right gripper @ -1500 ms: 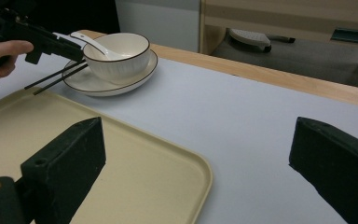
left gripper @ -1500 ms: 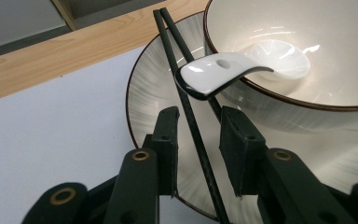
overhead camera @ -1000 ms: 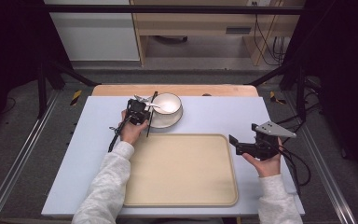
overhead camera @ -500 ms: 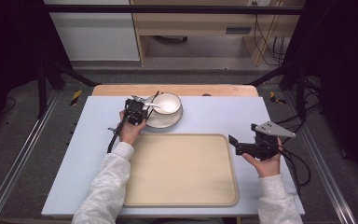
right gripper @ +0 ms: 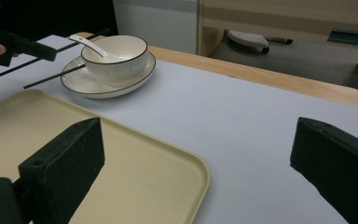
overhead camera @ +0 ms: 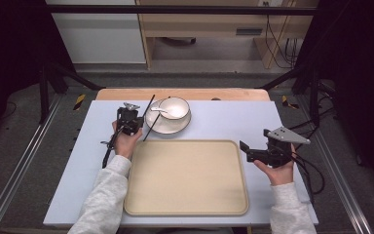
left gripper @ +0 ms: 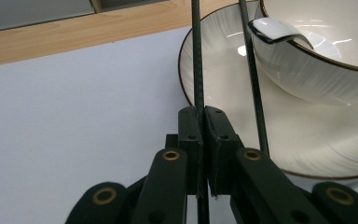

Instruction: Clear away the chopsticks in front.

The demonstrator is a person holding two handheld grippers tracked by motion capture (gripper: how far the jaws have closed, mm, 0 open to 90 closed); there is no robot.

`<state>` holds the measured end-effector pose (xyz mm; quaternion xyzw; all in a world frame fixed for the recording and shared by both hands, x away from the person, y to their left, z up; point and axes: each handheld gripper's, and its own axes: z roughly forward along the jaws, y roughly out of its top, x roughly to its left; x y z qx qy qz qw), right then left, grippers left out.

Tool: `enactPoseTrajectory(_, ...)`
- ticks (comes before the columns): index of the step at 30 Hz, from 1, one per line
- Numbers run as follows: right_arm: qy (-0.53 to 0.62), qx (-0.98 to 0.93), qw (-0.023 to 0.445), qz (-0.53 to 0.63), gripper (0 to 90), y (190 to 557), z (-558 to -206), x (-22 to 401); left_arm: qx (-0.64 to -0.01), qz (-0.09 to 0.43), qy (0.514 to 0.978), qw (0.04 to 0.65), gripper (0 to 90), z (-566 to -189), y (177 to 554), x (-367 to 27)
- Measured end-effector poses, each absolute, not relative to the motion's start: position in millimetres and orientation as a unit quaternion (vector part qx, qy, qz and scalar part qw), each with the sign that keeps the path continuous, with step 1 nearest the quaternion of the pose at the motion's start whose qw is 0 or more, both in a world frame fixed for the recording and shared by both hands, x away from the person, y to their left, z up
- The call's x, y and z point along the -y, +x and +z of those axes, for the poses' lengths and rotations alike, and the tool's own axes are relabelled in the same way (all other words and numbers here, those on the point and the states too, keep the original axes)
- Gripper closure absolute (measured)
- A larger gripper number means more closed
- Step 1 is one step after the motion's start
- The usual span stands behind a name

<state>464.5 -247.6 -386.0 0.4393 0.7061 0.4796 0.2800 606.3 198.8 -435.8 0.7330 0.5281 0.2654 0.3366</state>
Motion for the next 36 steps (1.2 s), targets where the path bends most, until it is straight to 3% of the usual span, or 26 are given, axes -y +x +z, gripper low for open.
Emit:
enactPoseTrajectory(18, 0.438, -0.705, 0.282, 0.481, 3.0, 462.6, -385.1, 248.7, -0.545, 0.301, 0.698, 0.354, 85.6, -418.4, 538.2, -218.5)
enactPoseTrajectory(36, 0.441, -0.699, 0.283, 0.486, 3.1, 458.1, -382.4, 252.6, -0.556, 0.301, 0.665, 0.398, 85.6, -415.4, 471.5, -201.1)
